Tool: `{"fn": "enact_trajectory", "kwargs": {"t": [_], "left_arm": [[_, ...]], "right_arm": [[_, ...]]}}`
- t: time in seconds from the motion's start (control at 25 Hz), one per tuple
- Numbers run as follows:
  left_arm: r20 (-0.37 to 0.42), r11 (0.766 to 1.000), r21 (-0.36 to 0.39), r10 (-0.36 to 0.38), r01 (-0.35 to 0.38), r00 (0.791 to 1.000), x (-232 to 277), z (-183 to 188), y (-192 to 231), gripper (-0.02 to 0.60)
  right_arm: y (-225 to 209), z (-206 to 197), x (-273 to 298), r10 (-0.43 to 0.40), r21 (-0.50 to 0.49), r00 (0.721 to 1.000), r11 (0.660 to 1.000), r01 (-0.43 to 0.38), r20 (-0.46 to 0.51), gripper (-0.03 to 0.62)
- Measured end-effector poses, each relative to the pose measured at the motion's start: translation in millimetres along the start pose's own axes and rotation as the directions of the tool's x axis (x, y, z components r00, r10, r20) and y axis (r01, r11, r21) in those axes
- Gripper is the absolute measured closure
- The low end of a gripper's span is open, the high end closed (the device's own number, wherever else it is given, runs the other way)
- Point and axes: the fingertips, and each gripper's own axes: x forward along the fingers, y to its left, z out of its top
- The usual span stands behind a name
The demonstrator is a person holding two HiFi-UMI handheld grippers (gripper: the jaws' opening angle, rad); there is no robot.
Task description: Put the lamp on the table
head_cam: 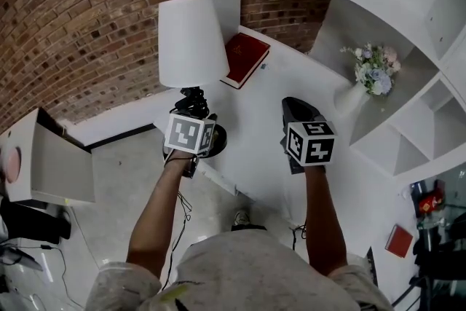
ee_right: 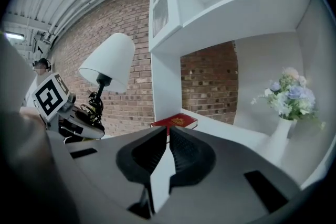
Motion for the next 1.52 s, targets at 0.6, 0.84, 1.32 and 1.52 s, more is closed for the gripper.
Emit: {"fn": "enact_trajectory", "kwargs": {"t": [0.6,0.84,1.32,1.52], "left_arm": [[-0.029,1.0,0.006,-0.004,0.004,1.0,59,39,-2,0.482],[-0.039,1.0,0.016,-0.003,0.004,0.999,73,45,-6,0.482],[-0.051,0.999,0.044,-0.028,0.031,0.998,87,55,-20,0.482],[-0.057,0.997,0.07,-0.036,0.04,0.998,93,60,-27,0.483]], "right_arm": [[-56,5,51,0.011,0.034,1.0,0.999,-0.011,-0.003,0.589],[-69,4,57,0.011,0.043,1.0,0.999,-0.011,-0.003,0.589],[-84,-1,56,-0.008,0.069,1.0,0.998,0.008,0.003,0.589],[-93,-1,51,-0.024,0.083,1.0,0.996,0.023,0.014,0.589]]}}
